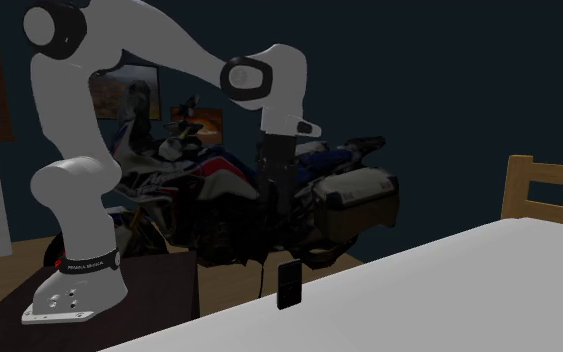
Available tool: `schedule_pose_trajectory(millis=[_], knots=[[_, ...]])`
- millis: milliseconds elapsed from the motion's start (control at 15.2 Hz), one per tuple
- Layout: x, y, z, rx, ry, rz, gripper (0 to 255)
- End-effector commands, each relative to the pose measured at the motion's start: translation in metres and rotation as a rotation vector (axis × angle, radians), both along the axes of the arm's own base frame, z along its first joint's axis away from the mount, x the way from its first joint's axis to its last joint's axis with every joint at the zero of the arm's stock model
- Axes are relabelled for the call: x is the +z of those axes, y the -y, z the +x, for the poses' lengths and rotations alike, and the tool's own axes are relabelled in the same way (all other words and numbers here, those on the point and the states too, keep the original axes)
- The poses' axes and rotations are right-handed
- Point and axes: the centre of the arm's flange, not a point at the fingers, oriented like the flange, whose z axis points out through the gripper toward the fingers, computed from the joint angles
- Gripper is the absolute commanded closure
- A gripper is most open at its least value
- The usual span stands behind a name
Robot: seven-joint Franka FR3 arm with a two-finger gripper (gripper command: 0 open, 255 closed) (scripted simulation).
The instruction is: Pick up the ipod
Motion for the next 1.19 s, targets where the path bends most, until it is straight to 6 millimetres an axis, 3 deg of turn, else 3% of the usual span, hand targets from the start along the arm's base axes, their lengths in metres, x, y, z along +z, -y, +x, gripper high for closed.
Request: schedule_pose_trajectory(millis=[0, 396, 990, 1056, 1122], knots=[[-0.017, 0.022, 0.009, 0.004, -0.02, -0.002, 0], [-0.059, 0.081, 0.038, 0.014, -0.074, -0.006, 0], [-0.099, 0.081, 0.038, 0.014, -0.074, -0.006, 0], [-0.099, 0.08, 0.038, 0.014, -0.074, -0.006, 255], [-0.099, 0.08, 0.038, 0.014, -0.074, -0.006, 255]])
